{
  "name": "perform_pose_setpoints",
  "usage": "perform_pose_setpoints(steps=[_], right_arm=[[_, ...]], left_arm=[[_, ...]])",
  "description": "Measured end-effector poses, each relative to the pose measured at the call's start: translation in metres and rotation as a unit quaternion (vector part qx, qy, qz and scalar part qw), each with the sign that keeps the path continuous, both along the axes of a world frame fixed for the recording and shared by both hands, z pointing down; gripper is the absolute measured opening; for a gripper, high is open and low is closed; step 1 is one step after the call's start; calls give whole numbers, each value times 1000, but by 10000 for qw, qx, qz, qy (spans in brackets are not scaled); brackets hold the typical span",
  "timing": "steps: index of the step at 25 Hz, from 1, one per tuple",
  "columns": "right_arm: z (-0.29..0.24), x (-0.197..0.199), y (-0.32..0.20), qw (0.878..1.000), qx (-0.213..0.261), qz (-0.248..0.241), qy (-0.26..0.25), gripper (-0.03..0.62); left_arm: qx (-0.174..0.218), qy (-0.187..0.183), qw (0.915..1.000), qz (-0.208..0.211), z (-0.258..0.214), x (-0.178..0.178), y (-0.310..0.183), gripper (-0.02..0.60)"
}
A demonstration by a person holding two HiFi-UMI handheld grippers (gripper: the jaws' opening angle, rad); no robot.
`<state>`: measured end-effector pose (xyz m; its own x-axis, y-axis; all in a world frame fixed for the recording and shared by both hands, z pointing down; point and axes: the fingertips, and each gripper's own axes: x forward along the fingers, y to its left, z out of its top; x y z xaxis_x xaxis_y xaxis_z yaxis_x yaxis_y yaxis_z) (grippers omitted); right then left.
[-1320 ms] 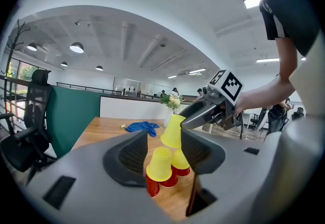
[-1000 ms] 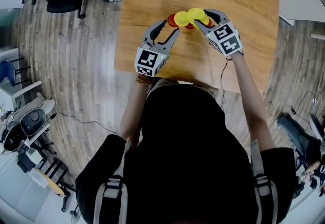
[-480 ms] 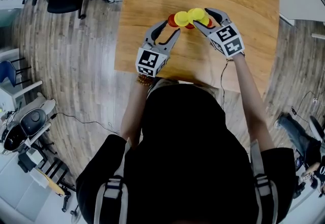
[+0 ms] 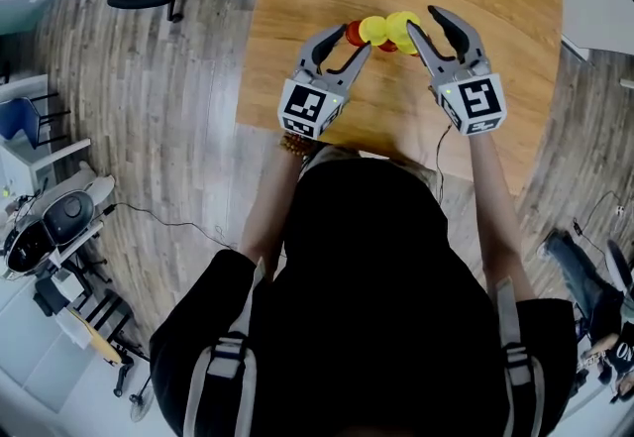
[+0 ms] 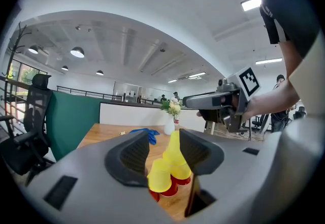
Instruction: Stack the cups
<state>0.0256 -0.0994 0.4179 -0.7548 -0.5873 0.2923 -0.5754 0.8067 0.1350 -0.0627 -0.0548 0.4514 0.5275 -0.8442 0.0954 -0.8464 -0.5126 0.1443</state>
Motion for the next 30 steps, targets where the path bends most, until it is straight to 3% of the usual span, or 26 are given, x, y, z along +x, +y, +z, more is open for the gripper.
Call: perform_pose_setpoints(steps=[6,12,20,28,30], right_arm=[[-6,0,14,9963,319,667,-446,113],[-3,10,23,9866,598,1445,-474,30],[-2,-6,40,9812,782,1630,-676,6],[24,-10,49,9851,387,1630,-378,6],[25,-8,46,9842,468,1638,-482,6]], left_arm=[[370,190,9979,-489,-20,0,-3,139],[599,-19,9947,-835,-29,15,1,89],[641,-270,9925,-1004,-26,37,9,55],[490,-246,9937,-982,-13,41,14,51],[429,-231,9942,-958,-8,43,14,51]])
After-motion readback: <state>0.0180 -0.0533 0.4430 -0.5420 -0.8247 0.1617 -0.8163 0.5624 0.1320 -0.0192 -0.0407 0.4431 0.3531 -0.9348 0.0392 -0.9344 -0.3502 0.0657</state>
